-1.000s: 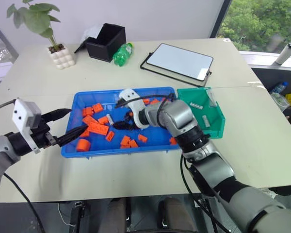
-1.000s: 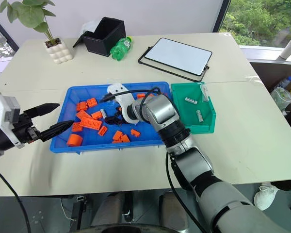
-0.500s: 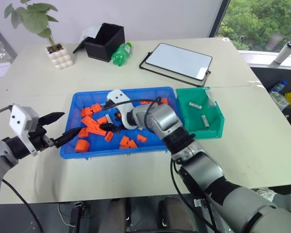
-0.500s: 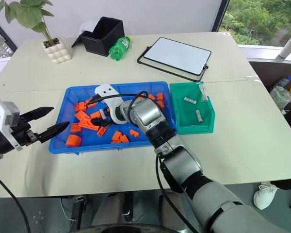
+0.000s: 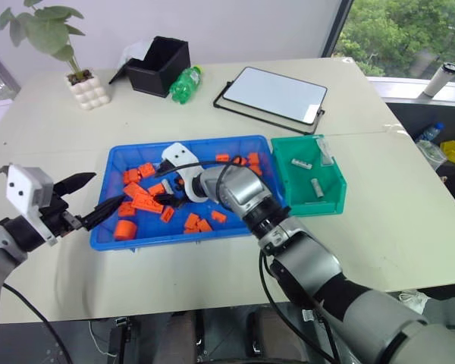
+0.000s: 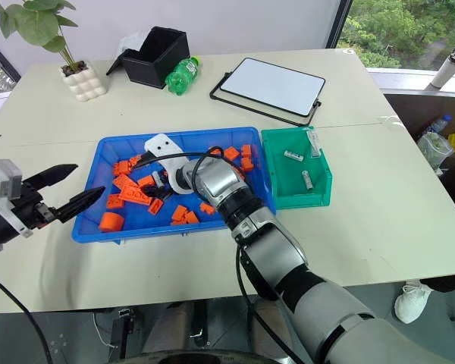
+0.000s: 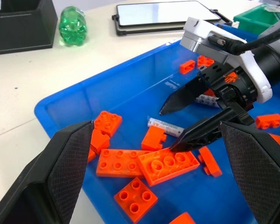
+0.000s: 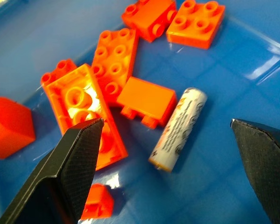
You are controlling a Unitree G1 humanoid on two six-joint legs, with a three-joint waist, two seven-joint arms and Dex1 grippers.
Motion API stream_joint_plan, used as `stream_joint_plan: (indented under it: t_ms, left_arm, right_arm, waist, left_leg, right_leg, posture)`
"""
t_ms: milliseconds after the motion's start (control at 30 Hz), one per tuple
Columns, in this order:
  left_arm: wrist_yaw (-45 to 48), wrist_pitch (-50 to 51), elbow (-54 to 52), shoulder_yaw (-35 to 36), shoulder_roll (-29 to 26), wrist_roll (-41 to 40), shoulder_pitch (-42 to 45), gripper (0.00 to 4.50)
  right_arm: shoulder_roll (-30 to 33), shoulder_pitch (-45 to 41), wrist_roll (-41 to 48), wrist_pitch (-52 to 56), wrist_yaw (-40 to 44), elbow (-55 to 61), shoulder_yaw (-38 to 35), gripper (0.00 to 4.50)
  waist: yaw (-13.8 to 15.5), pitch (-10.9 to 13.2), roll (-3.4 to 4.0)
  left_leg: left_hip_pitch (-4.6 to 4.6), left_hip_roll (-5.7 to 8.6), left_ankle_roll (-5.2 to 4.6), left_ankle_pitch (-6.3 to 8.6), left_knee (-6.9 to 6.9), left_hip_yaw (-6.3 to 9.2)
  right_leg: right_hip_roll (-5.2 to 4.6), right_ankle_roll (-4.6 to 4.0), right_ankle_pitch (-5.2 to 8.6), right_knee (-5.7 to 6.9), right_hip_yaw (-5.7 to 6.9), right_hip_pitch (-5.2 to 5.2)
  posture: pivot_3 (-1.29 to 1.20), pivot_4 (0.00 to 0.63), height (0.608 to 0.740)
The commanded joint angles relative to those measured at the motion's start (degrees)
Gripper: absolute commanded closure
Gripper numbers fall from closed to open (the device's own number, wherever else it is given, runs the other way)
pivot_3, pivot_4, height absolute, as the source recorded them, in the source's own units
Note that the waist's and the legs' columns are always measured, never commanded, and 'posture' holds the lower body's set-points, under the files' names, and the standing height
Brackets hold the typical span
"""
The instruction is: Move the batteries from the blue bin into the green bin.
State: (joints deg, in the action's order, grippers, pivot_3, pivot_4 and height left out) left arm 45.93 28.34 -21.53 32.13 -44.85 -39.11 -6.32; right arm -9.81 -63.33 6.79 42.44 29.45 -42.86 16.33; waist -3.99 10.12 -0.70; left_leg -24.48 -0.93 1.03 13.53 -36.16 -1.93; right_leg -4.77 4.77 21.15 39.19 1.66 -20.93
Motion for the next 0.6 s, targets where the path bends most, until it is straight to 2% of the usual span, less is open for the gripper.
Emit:
stream_joint_plan:
  t_ms: [33,600]
  left_arm:
    - [-0.4,-0.2,-1.9,1.2,-0.2,-0.9,0.6,0.0]
    - [-1.0,0.3,-2.9,2.3,-0.7,-1.6,1.1,0.0]
  right_arm:
    - [-0.9,-1.8,-1.1,-2.6,0.0,-2.3,-1.0,0.02]
    - [-2.6,0.0,-5.7,-6.1,2.8,-6.2,0.6,0.02]
  waist:
    - [0.0,0.0,0.0]
    - [0.0,0.0,-0.02]
  left_leg:
    - [0.0,0.0,0.0,0.0,0.0,0.0]
    - [0.06,0.0,0.1,-0.06,0.0,0.0]
  right_leg:
    - [0.0,0.0,0.0,0.0,0.0,0.01]
    - [0.0,-0.01,-0.01,0.04,0.0,0.04]
  posture:
    - [0.0,0.15,0.74]
    - [0.0,0.15,0.74]
